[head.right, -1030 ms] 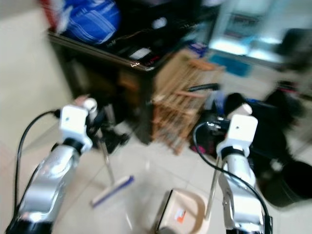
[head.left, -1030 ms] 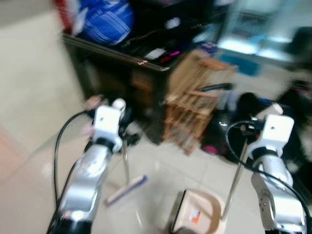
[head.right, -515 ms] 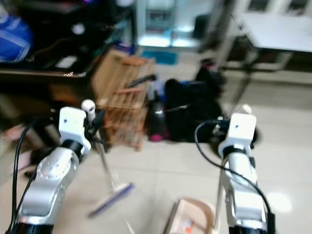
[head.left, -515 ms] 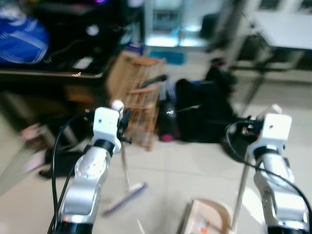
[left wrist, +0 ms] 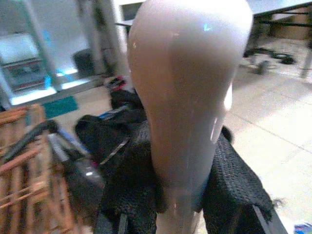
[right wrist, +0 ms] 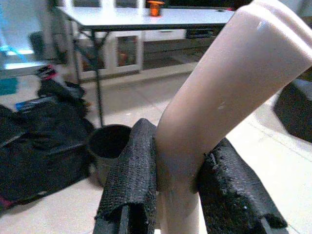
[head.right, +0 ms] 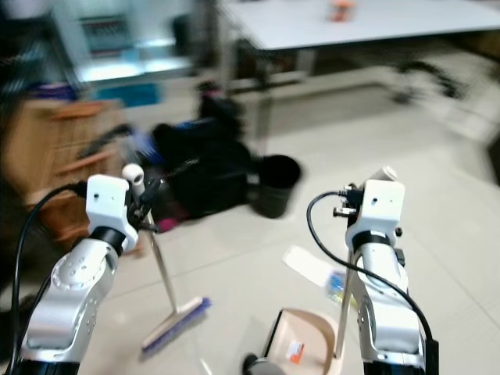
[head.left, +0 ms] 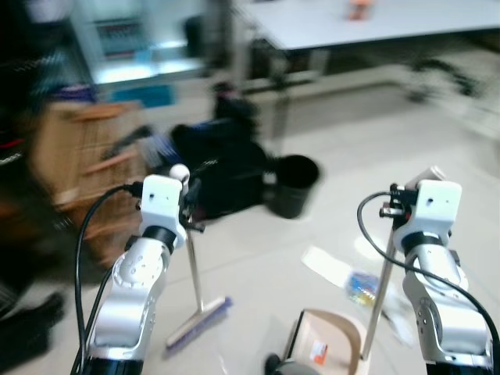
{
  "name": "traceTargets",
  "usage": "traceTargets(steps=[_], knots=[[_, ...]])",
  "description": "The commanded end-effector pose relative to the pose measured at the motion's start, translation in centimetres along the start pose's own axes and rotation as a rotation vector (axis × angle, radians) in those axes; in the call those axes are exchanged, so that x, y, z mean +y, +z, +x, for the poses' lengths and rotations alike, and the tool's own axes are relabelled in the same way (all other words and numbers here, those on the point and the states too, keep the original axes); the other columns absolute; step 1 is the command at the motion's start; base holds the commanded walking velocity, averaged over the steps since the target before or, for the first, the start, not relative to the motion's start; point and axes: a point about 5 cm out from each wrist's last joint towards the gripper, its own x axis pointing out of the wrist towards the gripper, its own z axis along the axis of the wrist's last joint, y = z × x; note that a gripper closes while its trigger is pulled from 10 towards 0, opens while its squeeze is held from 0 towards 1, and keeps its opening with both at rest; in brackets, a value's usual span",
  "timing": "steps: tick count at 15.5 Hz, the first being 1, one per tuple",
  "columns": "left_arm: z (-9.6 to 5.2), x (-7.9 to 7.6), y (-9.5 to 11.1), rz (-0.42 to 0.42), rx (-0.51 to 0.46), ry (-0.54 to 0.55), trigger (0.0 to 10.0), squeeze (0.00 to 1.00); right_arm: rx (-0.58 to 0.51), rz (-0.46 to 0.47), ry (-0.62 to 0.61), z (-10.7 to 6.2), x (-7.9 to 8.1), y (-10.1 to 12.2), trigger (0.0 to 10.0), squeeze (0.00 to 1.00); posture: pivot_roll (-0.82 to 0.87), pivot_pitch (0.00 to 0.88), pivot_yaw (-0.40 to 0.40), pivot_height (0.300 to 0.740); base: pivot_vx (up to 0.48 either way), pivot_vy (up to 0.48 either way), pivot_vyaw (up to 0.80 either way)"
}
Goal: Sweep floor
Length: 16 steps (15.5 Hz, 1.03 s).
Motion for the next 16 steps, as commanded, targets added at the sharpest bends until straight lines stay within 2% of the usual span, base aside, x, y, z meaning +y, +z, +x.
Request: traceTargets(steps=[1,4,12,16], knots=[[-0.1,0.2,0.9,-0.001,-0.039,0.002,10.0,0.00,-0.025,-0.008,0.005,0.1,0.1,0.9,10.0,0.00,0.00,0.000,0.006,0.740,0.000,0.000,-0.80],[0.1,-0.1,1.2,-0.021,-0.032,-0.023,10.0,0.00,-0.012,-0.013,-0.001,-0.1,-0.1,0.7,10.0,0.00,0.00,0.000,0.006,0.740,0.000,0.000,-0.80],[0.3,0.1,1.6,0.002,-0.064,-0.024,10.0,0.00,0.005,-0.016,-0.004,-0.2,0.0,0.6,10.0,0.00,-0.01,0.000,0.013,0.740,0.000,0.000,-0.80],[1.1,0.3,2.1,0.026,-0.082,-0.041,10.0,0.00,0.001,0.000,-0.048,-0.6,-0.2,0.6,10.0,0.00,-0.02,0.000,0.036,0.740,0.000,0.363,-0.80]])
